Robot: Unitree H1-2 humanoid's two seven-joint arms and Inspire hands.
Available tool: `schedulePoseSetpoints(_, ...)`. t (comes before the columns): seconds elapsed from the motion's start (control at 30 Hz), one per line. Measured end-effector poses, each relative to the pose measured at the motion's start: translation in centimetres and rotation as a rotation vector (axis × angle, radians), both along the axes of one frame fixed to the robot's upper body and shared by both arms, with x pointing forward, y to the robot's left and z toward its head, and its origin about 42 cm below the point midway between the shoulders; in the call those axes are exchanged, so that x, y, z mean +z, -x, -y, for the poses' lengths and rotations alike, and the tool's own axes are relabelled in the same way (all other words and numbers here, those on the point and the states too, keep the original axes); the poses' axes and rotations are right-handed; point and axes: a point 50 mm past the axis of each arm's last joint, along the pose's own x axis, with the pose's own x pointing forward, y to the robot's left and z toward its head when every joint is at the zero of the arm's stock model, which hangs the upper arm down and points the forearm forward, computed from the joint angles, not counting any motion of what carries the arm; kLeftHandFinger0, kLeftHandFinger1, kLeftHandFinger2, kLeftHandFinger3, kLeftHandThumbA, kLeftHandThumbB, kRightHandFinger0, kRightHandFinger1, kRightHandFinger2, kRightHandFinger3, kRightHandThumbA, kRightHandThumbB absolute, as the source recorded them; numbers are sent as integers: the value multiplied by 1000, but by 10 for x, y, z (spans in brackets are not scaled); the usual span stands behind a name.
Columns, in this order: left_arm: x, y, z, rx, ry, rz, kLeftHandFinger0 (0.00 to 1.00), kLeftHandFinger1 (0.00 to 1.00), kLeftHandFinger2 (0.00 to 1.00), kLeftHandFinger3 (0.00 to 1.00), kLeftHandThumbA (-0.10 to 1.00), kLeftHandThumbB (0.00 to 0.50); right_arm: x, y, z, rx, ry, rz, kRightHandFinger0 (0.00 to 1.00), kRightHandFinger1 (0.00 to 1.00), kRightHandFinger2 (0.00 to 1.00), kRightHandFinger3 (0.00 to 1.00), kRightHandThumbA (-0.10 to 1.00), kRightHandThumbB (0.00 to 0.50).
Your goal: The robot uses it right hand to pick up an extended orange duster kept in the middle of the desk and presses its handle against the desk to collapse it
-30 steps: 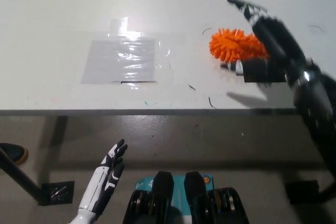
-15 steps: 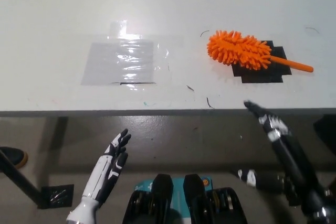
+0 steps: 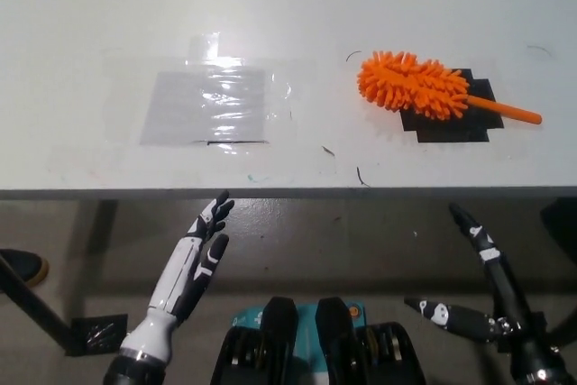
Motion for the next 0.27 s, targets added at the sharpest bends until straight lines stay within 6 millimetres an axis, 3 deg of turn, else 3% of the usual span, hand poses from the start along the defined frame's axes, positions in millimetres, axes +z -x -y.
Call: schedulePoseSetpoints(0.27, 5, 0, 2, -9, -1, 19, 1000, 1000, 1000, 1000, 1000, 0, -1, -14, 6, 16, -109, -14, 1000, 1000, 1000, 1000, 1000, 179)
